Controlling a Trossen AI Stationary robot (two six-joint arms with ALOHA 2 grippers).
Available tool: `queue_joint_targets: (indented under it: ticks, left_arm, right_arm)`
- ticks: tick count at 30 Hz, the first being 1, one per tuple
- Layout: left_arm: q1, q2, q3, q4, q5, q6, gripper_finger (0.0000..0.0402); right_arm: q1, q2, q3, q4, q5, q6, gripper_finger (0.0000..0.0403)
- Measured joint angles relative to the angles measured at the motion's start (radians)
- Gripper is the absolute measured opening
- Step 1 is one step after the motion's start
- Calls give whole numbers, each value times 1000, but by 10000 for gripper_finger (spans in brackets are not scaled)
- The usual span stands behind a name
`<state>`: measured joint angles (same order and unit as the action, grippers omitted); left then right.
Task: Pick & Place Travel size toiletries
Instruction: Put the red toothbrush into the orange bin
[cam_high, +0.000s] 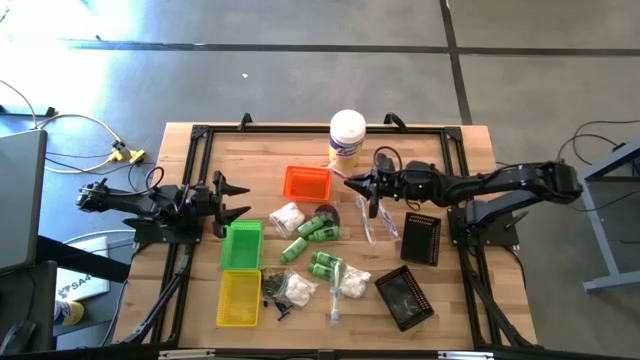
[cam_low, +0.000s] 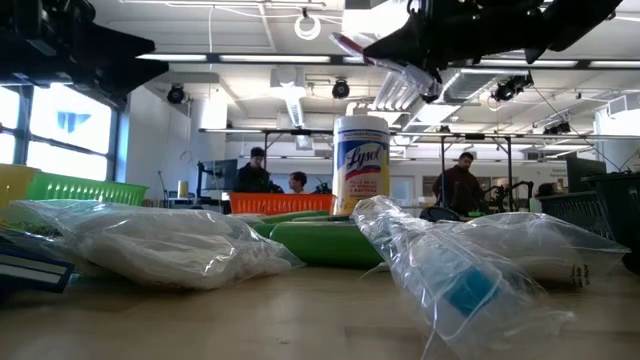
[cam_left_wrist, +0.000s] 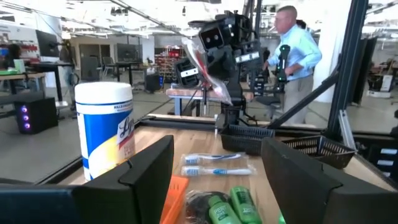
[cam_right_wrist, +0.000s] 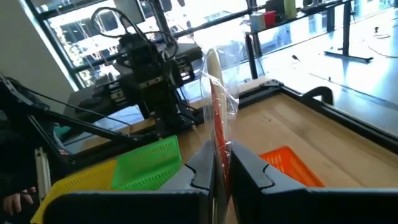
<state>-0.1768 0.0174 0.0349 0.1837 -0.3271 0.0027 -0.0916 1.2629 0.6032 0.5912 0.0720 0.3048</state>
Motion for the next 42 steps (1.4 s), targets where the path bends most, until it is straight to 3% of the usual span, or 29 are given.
queue_joint_targets:
  ticks: [12,18,42]
  left_arm:
    - [0,0,0,0,0,-116,239]
    - [0,30,0,13,-3,-141,239]
    - [0,593,-23,626,-9,-104,239]
  right_arm:
    - [22,224,0,321,-80,-17,20]
    - [22,275,0,387,-83,-18,20]
    - [46,284,61,381,-75,-75,20]
